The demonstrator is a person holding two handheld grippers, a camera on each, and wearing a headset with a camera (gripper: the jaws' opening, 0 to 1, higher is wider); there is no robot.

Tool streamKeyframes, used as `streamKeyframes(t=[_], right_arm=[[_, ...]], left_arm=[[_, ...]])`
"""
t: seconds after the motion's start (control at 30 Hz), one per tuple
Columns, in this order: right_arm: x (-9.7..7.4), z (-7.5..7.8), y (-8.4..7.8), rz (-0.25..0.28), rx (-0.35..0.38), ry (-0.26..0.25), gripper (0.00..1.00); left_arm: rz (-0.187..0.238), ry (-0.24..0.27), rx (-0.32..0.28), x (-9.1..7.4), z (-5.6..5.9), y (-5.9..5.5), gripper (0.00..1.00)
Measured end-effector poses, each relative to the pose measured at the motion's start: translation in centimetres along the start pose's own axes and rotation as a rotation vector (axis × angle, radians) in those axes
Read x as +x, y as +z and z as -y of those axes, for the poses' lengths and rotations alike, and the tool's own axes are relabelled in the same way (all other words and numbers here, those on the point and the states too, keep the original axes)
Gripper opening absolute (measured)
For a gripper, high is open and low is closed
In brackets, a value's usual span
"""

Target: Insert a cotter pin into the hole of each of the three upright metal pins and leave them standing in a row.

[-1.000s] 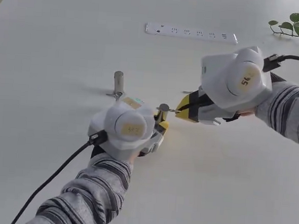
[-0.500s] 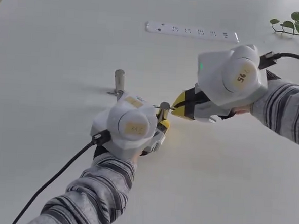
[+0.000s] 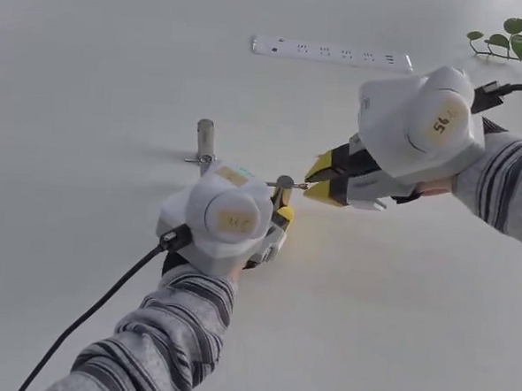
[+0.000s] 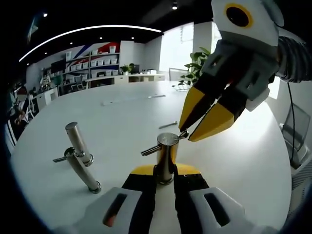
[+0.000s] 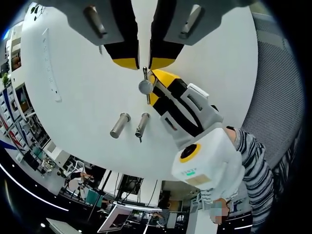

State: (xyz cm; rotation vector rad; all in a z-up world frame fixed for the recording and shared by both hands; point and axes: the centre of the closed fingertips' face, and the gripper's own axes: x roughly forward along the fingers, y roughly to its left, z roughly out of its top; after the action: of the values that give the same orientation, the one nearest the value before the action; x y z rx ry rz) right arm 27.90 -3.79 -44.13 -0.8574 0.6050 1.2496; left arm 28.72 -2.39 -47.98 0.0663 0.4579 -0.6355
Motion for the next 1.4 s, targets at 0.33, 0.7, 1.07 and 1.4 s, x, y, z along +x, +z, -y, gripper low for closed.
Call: streamKeyframes(t=[0.33,0.7,1.07,1.4], right_arm=[[0.29,-0.13,0.10,0.005,-0.001,0.000,0.00],[0.40,-0.05,0.38,0.007,-0.004,-0.003,0.00],[0.16,-0.37,0.76,0.009,0.008,-0.004,0.00],[0.28,0.02,0.48,0.007,0.014,0.001,0.00]], left_arm=[[-0.002,0.000,-0.008,-0.02,0.02,-0.05,0.10],[-0.003,0.000,-0.010,0.05,0.02,-0.07,0.10],[-0.005,-0.006,0.002,0.13,0.01,-0.08,0.10],[-0.015,-0.019,-0.001,0.18,-0.13,-0.14,0.12]])
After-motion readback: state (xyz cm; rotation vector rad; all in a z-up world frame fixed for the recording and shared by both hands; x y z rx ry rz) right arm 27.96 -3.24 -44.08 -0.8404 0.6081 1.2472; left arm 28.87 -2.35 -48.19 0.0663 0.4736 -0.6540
